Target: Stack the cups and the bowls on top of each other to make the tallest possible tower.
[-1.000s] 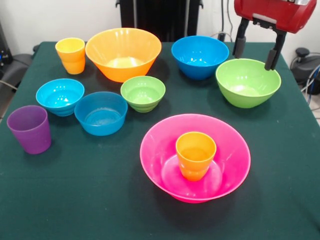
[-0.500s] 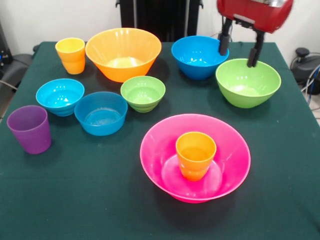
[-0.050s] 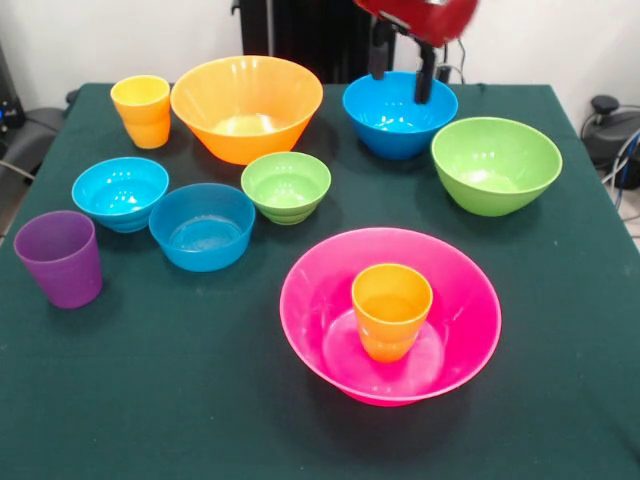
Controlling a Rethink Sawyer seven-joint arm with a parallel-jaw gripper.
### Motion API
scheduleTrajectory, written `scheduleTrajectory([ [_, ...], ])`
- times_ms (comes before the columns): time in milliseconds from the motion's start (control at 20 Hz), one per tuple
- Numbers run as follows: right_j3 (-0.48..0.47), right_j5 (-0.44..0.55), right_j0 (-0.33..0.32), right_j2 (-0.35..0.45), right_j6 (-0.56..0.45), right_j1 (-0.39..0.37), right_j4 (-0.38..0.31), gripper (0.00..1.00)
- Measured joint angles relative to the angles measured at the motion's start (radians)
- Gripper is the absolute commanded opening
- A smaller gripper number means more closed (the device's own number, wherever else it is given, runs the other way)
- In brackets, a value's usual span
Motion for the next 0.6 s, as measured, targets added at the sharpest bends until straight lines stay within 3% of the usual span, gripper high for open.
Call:
scheduleTrajectory([
  [600,0.299,-0.195,-0.107,0.082,0.0,-0.106,0.003,1.0],
])
